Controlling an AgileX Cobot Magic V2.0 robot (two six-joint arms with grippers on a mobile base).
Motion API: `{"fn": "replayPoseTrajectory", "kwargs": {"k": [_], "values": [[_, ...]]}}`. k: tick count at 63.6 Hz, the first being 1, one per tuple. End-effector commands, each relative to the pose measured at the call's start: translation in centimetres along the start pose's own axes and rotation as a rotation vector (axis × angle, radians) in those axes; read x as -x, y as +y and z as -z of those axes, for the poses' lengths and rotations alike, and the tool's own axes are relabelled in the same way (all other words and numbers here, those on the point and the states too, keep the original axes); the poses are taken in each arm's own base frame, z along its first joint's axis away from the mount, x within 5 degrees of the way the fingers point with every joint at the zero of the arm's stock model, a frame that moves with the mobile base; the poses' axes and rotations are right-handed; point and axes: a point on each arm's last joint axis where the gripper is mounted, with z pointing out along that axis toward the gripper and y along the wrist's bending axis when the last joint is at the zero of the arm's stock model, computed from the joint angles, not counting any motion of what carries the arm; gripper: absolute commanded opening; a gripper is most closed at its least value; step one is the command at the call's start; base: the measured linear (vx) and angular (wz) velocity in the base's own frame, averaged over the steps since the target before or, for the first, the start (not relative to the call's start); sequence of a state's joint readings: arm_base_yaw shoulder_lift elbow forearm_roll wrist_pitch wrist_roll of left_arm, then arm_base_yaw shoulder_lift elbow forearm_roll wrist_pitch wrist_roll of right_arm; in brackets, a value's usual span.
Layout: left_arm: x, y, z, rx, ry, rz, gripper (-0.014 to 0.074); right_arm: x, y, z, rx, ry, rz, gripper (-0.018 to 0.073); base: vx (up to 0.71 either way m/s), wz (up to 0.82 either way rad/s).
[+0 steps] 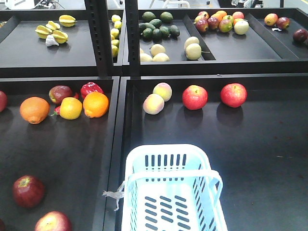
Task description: Pick three apples into basket with both arms
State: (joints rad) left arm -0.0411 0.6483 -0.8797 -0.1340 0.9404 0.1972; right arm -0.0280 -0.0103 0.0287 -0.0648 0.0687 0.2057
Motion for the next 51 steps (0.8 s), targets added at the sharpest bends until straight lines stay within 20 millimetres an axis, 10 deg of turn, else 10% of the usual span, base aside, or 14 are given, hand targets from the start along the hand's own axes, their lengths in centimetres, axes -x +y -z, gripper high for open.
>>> {"fn": "replayPoseTrajectory", "kwargs": {"k": [1,24,51], "values": [[1.5,-0.1,0.1,-0.016,-0.087,-0.039,0.0721,0.2,0.1,0.0,0.012,-0.070,0.013,-0.0009,0.00,0.00],[2.9,-4.2,-2.1,-0.399,-0.155,-0.461,0.0701,0.2,0.1,0.0,0.012,-0.070,0.013,-0.0009,0.00,0.00],[3.4,-10.8,-9.4,-0.620,-0.144,-0.768,0.0694,0.2,0.1,0.0,0.012,-0.070,0.013,-0.0009,0.00,0.00]]}}
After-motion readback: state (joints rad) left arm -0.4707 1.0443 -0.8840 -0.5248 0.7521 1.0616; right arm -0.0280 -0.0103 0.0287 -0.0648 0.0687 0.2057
